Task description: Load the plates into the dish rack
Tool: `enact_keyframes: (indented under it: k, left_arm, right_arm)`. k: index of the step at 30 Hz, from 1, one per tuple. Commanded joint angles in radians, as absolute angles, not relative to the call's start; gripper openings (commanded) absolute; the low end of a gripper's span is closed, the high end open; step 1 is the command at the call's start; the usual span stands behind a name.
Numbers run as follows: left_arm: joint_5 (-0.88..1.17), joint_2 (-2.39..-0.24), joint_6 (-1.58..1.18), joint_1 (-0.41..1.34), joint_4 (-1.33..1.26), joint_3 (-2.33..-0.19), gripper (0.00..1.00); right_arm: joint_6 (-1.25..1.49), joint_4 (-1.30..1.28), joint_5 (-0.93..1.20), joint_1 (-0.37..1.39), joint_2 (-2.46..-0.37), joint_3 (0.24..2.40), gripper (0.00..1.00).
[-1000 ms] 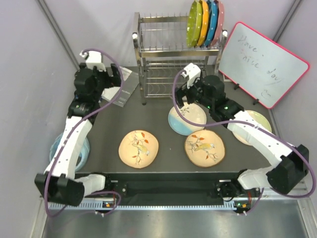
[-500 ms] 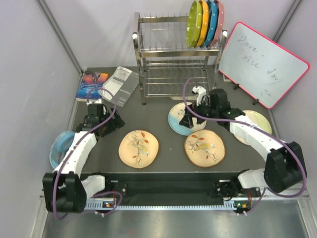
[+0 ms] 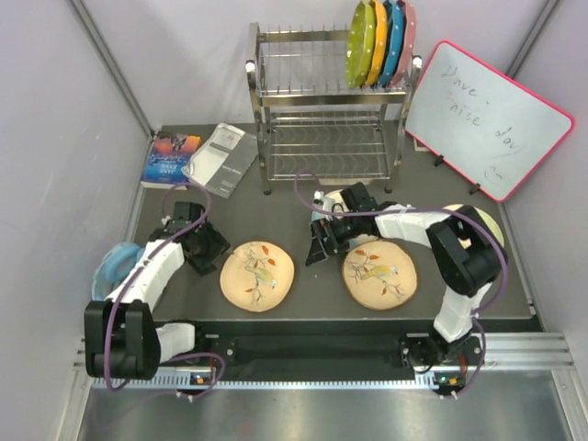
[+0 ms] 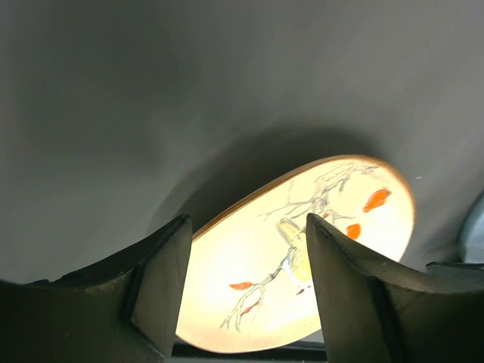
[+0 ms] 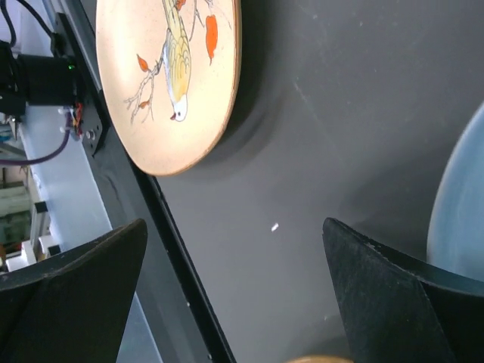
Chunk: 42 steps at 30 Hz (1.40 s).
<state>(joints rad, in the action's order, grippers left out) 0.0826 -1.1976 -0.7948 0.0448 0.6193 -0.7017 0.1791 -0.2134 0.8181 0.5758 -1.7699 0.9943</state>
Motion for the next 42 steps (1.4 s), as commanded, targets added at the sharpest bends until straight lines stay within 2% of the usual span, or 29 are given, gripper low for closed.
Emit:
enact_keyframes:
  k: [1, 6, 8, 16, 18, 24, 31, 38, 42]
  left_arm:
    - [0.035, -1.177, -0.850, 0.077, 0.698, -0.693, 0.68]
    - [0.018, -1.175, -0.870, 0.101, 0.727, -0.655, 0.68]
    - [0.021, -1.175, -0.868, 0.101, 0.730, -0.632, 0.61]
    - [0.072, -1.203, -0.876, 0.101, 0.672, -0.554, 0.52]
    - [0.095, -1.213, -0.876, 0.101, 0.641, -0.540, 0.45]
    - [0.129, -1.224, -0.888, 0.101, 0.595, -0.523, 0.40]
    - [0.138, -1.244, -0.896, 0.109, 0.538, -0.517, 0.39]
    - [0.130, -1.241, -0.888, 0.112, 0.509, -0.517, 0.39]
    - [0.132, -1.236, -0.885, 0.112, 0.480, -0.512, 0.39]
  right_arm:
    - [0.247, -0.103, 0.877, 0.597, -1.824, 1.074, 1.00]
    - [0.340, -0.011, 0.859, 0.627, -1.904, 1.126, 1.00]
    - [0.397, 0.038, 0.861, 0.640, -1.939, 1.144, 1.00]
    - [0.405, -0.026, 0.816, 0.696, -1.988, 1.181, 1.00]
    - [0.417, -0.026, 0.822, 0.704, -1.997, 1.167, 0.98]
    - [0.439, -0.026, 0.854, 0.719, -2.037, 1.177, 0.96]
    - [0.590, 0.165, 0.907, 0.738, -2.085, 1.196, 0.85]
    - [0.615, 0.199, 0.923, 0.761, -2.099, 1.221, 0.67]
    - [0.609, 0.199, 0.940, 0.762, -2.095, 1.215, 0.64]
